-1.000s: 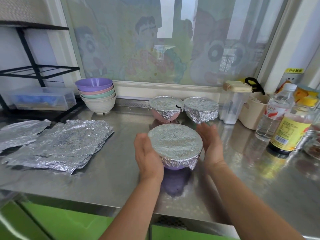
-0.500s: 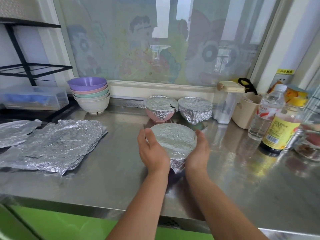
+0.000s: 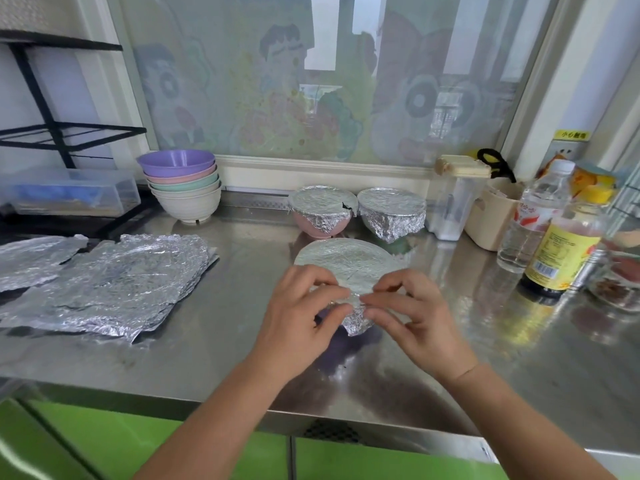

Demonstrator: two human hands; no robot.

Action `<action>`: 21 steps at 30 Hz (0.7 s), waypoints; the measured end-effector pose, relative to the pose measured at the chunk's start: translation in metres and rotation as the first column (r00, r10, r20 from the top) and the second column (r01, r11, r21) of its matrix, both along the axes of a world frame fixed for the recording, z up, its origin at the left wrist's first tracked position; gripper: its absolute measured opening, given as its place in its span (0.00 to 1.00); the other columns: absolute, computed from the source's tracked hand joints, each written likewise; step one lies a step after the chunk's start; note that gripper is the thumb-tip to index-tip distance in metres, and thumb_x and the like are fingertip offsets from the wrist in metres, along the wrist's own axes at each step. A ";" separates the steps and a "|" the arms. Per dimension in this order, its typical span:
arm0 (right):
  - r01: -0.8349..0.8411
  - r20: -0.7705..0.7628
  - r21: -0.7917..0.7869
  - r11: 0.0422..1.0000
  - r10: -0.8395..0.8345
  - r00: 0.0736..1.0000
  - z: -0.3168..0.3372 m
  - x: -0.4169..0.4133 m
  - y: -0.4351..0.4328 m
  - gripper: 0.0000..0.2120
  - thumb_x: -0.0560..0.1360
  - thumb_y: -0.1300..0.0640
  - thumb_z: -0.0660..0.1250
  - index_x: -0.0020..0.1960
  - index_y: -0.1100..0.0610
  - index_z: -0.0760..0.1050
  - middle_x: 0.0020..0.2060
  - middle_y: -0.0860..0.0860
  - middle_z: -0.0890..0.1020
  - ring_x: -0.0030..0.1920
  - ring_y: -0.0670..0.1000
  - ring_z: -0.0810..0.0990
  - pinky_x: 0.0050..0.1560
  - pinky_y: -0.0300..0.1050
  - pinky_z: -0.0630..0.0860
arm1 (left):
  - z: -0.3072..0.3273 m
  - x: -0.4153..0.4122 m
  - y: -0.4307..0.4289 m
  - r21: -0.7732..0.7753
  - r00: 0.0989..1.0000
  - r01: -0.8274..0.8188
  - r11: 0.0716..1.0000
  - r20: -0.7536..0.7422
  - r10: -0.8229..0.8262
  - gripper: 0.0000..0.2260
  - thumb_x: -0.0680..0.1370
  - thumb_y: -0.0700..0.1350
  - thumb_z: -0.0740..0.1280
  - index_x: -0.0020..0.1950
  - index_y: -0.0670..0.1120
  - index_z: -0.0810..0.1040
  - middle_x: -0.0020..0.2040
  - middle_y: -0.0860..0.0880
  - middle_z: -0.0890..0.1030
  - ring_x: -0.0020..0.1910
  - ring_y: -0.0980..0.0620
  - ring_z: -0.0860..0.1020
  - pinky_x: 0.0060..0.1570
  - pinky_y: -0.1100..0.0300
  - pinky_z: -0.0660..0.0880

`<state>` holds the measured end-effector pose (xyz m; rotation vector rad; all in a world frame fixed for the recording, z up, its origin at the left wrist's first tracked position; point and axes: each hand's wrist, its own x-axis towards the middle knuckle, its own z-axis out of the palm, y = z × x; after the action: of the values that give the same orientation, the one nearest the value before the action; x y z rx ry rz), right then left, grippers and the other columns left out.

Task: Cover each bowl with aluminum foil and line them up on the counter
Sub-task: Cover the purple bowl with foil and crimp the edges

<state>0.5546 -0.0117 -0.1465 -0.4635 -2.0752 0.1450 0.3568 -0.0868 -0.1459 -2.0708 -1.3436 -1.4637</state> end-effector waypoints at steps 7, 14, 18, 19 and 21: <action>-0.046 0.140 0.129 0.991 0.027 0.990 0.006 0.002 0.018 0.09 0.75 0.50 0.70 0.48 0.54 0.86 0.41 0.49 0.80 0.42 0.52 0.76 0.41 0.54 0.74 | -0.003 -0.005 0.010 -0.073 0.997 0.080 0.994 -0.008 -0.081 0.06 0.75 0.45 0.71 0.44 0.43 0.84 0.40 0.50 0.77 0.42 0.50 0.73 0.43 0.57 0.72; -0.035 0.094 0.048 0.998 0.030 0.995 0.009 -0.009 0.013 0.10 0.73 0.50 0.69 0.44 0.55 0.86 0.35 0.49 0.77 0.40 0.47 0.72 0.42 0.39 0.72 | 0.000 0.000 0.006 -0.097 0.997 0.007 0.995 -0.070 -0.014 0.09 0.72 0.51 0.72 0.45 0.47 0.85 0.43 0.53 0.77 0.46 0.50 0.73 0.48 0.58 0.70; -0.019 0.082 0.013 1.000 0.018 0.996 0.006 -0.013 0.007 0.12 0.74 0.50 0.69 0.45 0.56 0.86 0.37 0.50 0.77 0.42 0.45 0.73 0.46 0.29 0.68 | 0.003 -0.001 0.006 -0.068 0.997 -0.022 0.997 -0.077 0.017 0.04 0.71 0.46 0.75 0.43 0.46 0.84 0.40 0.52 0.76 0.42 0.50 0.72 0.45 0.58 0.70; -0.023 0.082 0.012 1.000 0.021 0.996 0.005 -0.010 0.007 0.12 0.74 0.49 0.69 0.46 0.57 0.86 0.39 0.50 0.78 0.43 0.45 0.74 0.48 0.30 0.69 | 0.004 -0.005 0.006 -0.090 0.999 0.003 0.996 -0.053 -0.008 0.04 0.71 0.44 0.75 0.42 0.46 0.84 0.40 0.52 0.76 0.42 0.51 0.71 0.45 0.60 0.70; -0.022 0.093 0.018 1.000 0.020 0.995 0.006 -0.003 0.011 0.12 0.74 0.49 0.69 0.47 0.56 0.86 0.41 0.49 0.79 0.44 0.46 0.75 0.48 0.32 0.71 | 0.008 -0.014 0.008 -0.151 0.999 0.045 0.987 -0.018 -0.048 0.04 0.70 0.44 0.75 0.41 0.45 0.84 0.40 0.53 0.75 0.43 0.52 0.71 0.45 0.64 0.69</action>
<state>0.5515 -0.0007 -0.1401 -0.4441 -2.1711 0.1179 0.3425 -0.0790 -0.1378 -2.2188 -1.4479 -1.3928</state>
